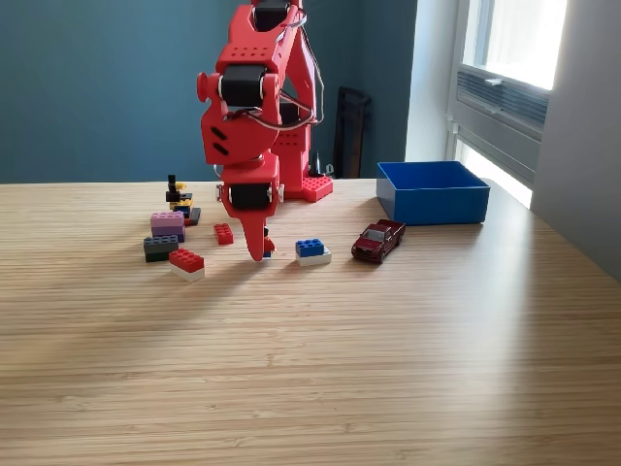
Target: Grasp a lego block and put it in the bin.
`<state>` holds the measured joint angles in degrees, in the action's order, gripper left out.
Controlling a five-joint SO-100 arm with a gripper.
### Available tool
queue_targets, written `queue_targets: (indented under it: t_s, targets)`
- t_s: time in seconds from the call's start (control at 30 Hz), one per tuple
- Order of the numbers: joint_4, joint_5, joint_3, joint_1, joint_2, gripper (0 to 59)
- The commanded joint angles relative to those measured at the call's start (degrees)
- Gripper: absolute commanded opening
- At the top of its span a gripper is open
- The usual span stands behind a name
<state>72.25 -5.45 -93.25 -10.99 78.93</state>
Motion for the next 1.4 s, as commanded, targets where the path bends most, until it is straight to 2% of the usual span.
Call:
queue_targets:
  t_s: [0.03, 0.2, 0.37, 0.53, 0.77, 1.07, 1.4]
  targets:
    - [2.8, 0.9, -0.4, 2.3, 14.3, 0.0]
    - [7.4, 3.5, -2.9, 10.0, 22.3, 0.0]
    - [8.4, 6.9, -8.7, 21.4, 28.0, 0.0]
    - [8.6, 11.6, -11.5, 33.6, 30.5, 0.0]
    - [9.0, 16.0, -10.9, 47.8, 30.3, 0.0]
    - [8.9, 17.0, -4.7, 64.5, 30.0, 0.0]
    - [6.7, 15.0, -6.7, 77.3, 30.0, 0.0]
